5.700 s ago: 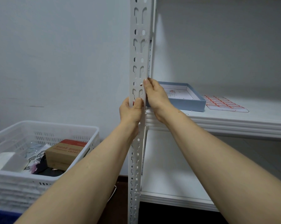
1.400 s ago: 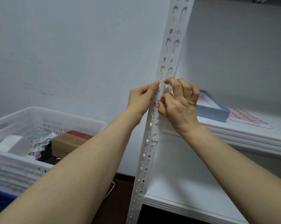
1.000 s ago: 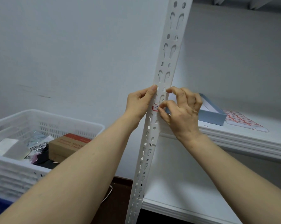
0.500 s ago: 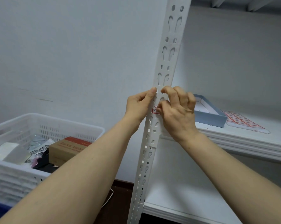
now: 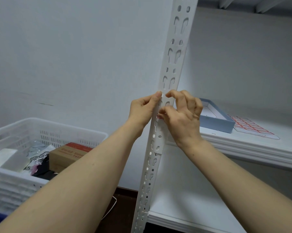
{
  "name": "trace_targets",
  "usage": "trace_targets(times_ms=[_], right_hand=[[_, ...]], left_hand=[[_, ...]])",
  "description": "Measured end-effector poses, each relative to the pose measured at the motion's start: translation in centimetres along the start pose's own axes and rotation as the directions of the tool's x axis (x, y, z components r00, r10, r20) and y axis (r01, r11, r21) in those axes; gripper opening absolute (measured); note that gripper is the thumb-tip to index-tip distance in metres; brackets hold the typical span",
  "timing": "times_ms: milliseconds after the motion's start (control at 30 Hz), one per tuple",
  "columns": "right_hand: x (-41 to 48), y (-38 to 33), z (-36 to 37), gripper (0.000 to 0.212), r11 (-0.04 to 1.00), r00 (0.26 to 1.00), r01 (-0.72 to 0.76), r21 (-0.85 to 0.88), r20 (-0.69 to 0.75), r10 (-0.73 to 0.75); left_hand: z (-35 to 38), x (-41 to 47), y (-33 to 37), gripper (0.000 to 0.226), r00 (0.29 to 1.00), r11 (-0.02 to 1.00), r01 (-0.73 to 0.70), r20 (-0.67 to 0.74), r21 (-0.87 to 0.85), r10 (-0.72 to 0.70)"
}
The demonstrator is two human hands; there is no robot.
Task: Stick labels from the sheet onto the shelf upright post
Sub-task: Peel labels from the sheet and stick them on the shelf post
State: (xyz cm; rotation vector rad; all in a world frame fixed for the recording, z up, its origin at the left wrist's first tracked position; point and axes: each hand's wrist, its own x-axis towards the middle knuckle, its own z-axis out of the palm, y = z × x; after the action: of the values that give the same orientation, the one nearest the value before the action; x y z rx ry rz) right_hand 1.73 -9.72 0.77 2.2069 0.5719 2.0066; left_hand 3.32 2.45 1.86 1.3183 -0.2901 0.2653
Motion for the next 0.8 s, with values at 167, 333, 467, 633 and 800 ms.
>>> trace_targets(times_ms=[167, 333, 467, 633, 800], right_hand=[[0.4, 0.0, -0.4, 0.019, 0.996, 1.000, 0.022, -0.085, -0.020, -0.023], [0.6, -0.2, -0.5, 0.021, 0.990, 0.998, 0.053, -0.127, -0.031, -0.058], [1.3, -0.4, -0.4, 0.021, 0.988, 0.997, 0.079, -0.134, -0.001, -0.080], [1.1, -0.8, -0.1, 0.017, 0.970, 0.983, 0.183, -0.161, 0.048, -0.178], [0.5, -0.8, 0.2, 0.023, 0.959, 0.978, 0.207, -0.195, 0.069, -0.197]], left_hand=[[-0.1, -0.2, 0.1, 0.023, 1.000, 1.000, 0.015, 0.013, -0.027, -0.014], [0.0, -0.3, 0.2, 0.020, 1.000, 0.999, 0.018, 0.022, -0.036, -0.017], [-0.2, -0.4, 0.5, 0.021, 0.999, 0.999, 0.022, 0.030, -0.033, -0.021], [0.1, -0.6, 0.6, 0.032, 0.999, 0.999, 0.034, 0.010, -0.003, -0.034], [0.2, -0.9, 0.8, 0.032, 0.999, 0.999, 0.041, 0.002, -0.024, -0.041]])
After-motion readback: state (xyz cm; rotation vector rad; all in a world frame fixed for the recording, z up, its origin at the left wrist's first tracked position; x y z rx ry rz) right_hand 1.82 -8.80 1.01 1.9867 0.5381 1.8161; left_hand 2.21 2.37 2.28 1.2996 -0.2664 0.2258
